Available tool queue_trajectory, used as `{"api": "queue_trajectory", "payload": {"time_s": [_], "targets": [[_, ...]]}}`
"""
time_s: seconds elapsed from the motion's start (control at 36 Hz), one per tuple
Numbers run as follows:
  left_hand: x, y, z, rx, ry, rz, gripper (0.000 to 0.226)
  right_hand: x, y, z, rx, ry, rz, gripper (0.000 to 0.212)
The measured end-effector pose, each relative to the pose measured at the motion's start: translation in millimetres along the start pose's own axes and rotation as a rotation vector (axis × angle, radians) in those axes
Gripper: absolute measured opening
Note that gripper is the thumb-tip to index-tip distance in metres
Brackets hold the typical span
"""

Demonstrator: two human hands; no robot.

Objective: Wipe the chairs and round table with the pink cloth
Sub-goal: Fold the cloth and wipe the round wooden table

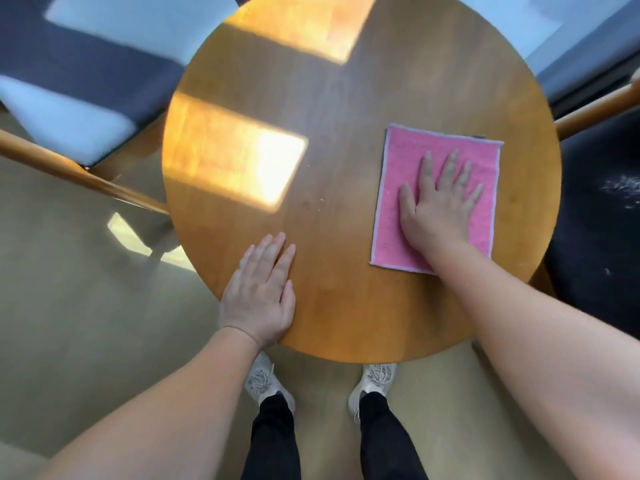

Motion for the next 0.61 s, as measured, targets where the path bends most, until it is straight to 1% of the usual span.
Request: {"api": "queue_trajectory", "payload": {"time_s": [0.08,0.22,0.28,0.39,0.5,0.61], "targets": [[1.5,-0.9,1.0,-0.03,-0.018,0.001,0.052,14.1,4.7,23.3,-0.01,0.017,-0.035,0.07],[2.3,-2.1,1.0,-0.055,-0.019,0.014,0.052,25.4,7.7,34.6,-0.02,0.127,-0.088,0.072],[2.1,-2.4,0.5,-0.053,-0.022,0.017,0.052,28.7,6.3,24.6,-0.015,0.21,-0.106,0.072],[2.0,-2.1,0.8,-0.034,-0.007,0.028,0.053,37.1,-7.8,-28.1,0.012,0.404,-0.104,0.069],[1.6,-1.8,0.9,-0.003,0.011,0.034,0.053,34.3,-32.1,-94.5,0.092,0.462,-0.094,0.063],[1.1,-1.5,0.0,0.014,0.02,0.032,0.054,27.8,-50.5,-148.4,0.156,0.54,-0.135,0.062]]}}
Point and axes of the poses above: each hand's wrist, its own z-axis towards the middle knuckle, its own y-axis out of the back of the hand, x = y × z, the point moved 5 cm from there along z, towards the middle knuckle, and after that the axes turned 1 degree about y, right-handed, at the moved point
